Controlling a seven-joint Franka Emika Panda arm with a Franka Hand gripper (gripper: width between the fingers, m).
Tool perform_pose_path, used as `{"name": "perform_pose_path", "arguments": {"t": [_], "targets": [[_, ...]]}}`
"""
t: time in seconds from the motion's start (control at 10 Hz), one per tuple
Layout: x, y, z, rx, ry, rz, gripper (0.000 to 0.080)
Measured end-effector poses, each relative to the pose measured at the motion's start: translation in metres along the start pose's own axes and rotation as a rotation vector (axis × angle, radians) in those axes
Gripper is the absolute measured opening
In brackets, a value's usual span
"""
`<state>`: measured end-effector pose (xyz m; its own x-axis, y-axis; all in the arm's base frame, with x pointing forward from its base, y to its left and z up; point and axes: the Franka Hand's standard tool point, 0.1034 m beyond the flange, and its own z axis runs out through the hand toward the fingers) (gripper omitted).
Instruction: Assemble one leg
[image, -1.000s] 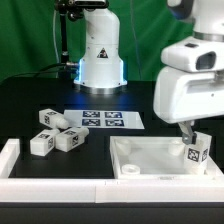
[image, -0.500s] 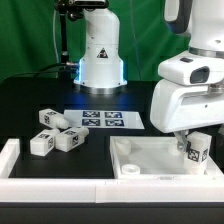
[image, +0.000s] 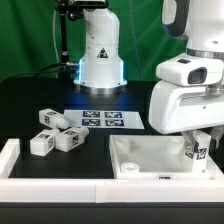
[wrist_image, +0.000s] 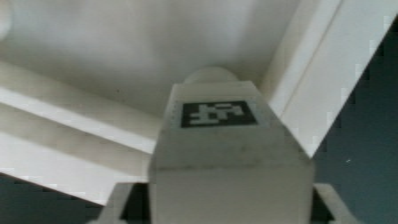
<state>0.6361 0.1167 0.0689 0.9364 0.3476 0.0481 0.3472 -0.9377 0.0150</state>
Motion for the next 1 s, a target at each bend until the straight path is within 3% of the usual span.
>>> {"name": "perform_pose_path", "arguments": {"t": [0.2,0.3,0.6,0.8,0.9,1.0], "targets": [[0.005,0.005,0.0,-0.015,0.004,-0.077,0.0285],[0.008,0.003,0.0,-0.021,0.027,0.006,0.0285],[0.01,0.008,0.001,-0.017,0.052,0.482,0.0285],[0.01,0.016,0.001,-0.002,0.051,0.738,0.0286],[0.007,0.022,0.001,0.02,0.023,0.884,0.029],[0.006,0.025,0.001,0.002,0.025,0.89,0.029]]}}
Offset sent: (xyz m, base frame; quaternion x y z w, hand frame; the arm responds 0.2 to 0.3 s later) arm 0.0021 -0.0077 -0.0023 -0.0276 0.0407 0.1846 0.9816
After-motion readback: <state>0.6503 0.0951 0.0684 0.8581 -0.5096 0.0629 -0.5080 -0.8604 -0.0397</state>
